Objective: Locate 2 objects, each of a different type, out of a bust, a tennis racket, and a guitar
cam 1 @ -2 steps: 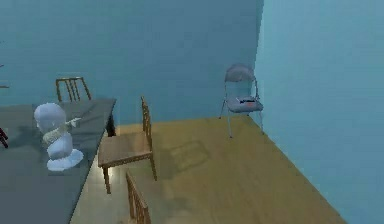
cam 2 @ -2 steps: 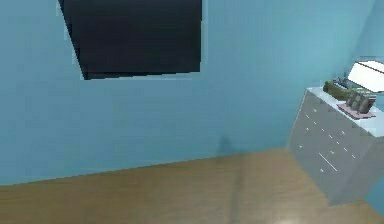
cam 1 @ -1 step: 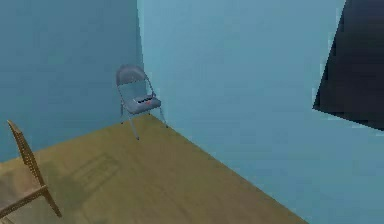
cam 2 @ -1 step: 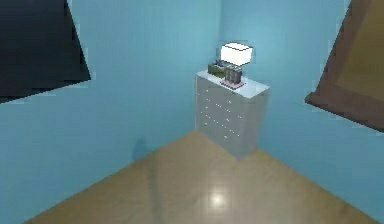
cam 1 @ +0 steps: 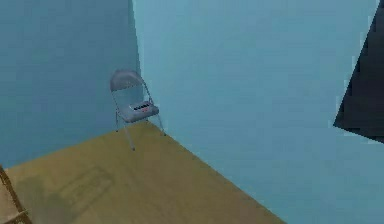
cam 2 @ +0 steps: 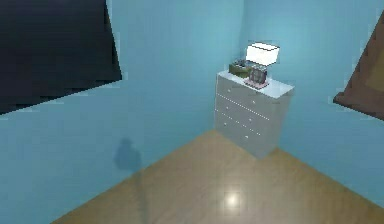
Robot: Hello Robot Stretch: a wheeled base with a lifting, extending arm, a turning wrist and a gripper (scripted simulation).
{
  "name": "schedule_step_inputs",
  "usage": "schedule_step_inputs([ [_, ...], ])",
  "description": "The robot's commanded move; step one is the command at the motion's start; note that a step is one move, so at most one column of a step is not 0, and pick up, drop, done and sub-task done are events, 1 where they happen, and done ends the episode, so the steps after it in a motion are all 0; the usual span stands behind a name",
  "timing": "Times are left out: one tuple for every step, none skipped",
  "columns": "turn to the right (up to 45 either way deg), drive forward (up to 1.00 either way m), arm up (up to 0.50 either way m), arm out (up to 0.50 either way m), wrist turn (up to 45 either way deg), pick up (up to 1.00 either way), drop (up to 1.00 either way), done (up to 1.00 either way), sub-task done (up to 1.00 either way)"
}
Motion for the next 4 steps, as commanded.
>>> schedule_step_inputs([
  [45.0, 0.00, 0.00, 0.00, 0.0, 0.00, 0.00, 0.00, 0.00],
  [45.0, 0.00, 0.00, 0.00, 0.0, 0.00, 0.00, 0.00, 0.00],
  [0.0, 0.05, 0.00, 0.00, 0.0, 0.00, 0.00, 0.00, 0.00],
  [-45.0, 0.00, 0.00, 0.00, 0.0, 0.00, 0.00, 0.00, 0.00],
])
